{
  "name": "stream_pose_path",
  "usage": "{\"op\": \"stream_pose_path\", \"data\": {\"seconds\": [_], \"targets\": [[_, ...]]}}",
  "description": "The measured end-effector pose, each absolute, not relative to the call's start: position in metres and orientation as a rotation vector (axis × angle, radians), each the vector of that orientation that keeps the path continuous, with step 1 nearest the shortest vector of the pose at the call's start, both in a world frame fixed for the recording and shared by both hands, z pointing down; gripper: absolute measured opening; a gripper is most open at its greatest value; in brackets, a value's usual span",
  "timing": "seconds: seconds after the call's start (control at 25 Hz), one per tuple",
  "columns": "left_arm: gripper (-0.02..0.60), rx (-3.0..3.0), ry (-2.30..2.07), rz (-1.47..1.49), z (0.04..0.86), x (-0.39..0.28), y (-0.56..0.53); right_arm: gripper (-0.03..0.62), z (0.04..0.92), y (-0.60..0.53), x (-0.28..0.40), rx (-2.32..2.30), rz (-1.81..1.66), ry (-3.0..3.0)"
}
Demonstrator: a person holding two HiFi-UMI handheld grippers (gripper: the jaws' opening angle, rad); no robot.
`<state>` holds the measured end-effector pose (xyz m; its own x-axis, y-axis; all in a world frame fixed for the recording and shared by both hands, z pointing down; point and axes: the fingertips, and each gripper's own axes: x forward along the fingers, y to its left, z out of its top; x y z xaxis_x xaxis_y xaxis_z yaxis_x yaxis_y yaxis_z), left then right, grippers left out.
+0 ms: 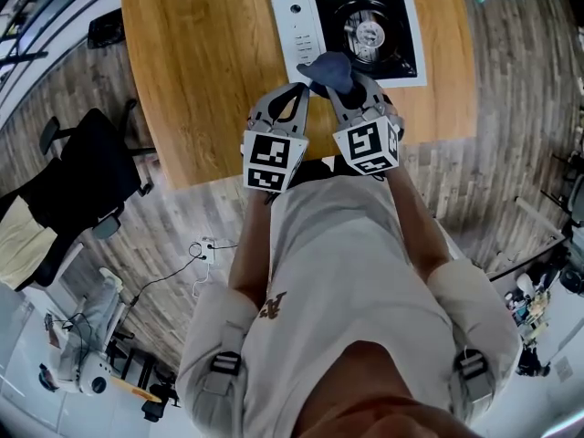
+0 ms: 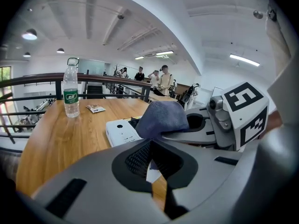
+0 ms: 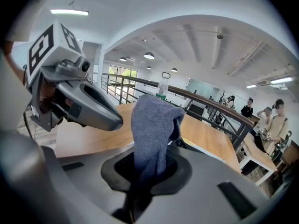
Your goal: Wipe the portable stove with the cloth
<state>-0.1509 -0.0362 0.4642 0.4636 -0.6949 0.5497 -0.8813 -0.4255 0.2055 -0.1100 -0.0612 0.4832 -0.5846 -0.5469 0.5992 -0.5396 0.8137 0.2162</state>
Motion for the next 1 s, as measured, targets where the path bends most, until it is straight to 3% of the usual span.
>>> {"op": "stream_pose_path", "data": {"seconds": [1.0], "targets": [[0.02,2.127,-1.523,0.507,0.455,-0.184,-0.113,0.052,0.448,-0.169,-0.159,0.702,-0.124,-2.476]]}}
